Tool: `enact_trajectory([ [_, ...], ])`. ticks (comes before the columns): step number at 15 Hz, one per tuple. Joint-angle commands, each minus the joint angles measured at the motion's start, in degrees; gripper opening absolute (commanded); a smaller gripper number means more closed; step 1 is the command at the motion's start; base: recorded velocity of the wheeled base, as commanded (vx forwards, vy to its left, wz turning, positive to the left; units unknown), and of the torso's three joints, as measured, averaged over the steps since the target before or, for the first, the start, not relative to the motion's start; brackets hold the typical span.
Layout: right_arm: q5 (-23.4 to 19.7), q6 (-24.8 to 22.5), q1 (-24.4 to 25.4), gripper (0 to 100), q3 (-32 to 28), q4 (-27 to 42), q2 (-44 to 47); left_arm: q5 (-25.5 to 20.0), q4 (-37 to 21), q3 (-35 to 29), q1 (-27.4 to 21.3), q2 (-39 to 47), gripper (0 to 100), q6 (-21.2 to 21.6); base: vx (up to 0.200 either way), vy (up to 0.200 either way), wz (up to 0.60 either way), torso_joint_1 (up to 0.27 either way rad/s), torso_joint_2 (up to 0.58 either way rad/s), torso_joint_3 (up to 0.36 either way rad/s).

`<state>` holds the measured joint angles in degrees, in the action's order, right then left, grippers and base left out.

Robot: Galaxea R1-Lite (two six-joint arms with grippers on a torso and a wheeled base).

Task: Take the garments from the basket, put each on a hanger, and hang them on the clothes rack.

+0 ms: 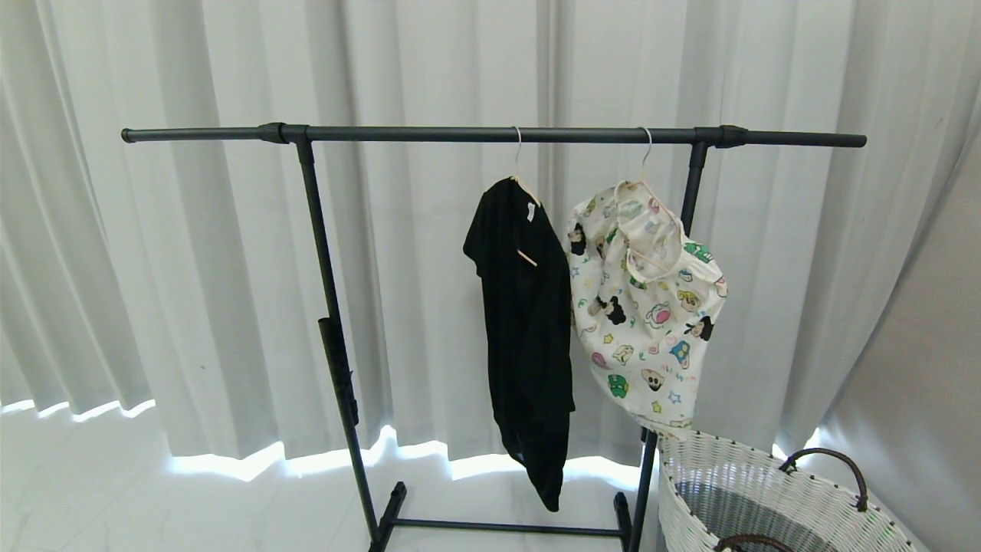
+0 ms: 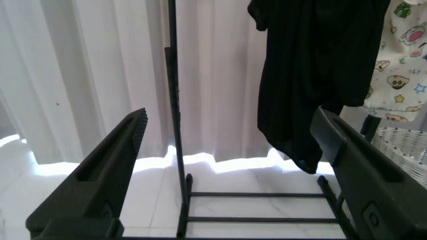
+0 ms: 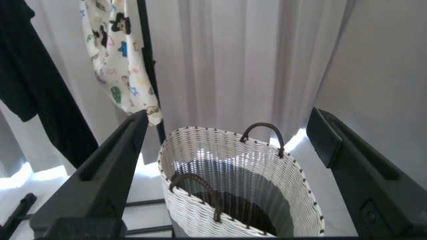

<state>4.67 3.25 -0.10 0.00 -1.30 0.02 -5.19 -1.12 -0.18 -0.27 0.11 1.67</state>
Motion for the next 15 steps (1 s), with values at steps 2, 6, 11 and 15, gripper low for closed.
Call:
enact_trajectory([
  [2,-0.01,0.00,0.01,100,0.00,-0.01,-0.02,0.01,-0.02,0.01,0.00,-0.02,100,0.00,0.000,0.000,0.00,0.000,0.00,0.000],
  [6,-0.01,0.00,0.01,100,0.00,-0.01,-0.02,0.01,-0.02,0.01,0.00,-0.02,100,0.00,0.000,0.000,0.00,0.000,0.00,0.000],
  [11,-0.01,0.00,0.01,100,0.00,-0.01,-0.02,0.01,-0.02,0.01,0.00,-0.02,100,0.00,0.000,0.000,0.00,0.000,0.00,0.000],
  [15,-0.01,0.00,0.01,100,0.00,-0.01,-0.02,0.01,-0.02,0.01,0.00,-0.02,100,0.00,0.000,0.000,0.00,0.000,0.00,0.000],
])
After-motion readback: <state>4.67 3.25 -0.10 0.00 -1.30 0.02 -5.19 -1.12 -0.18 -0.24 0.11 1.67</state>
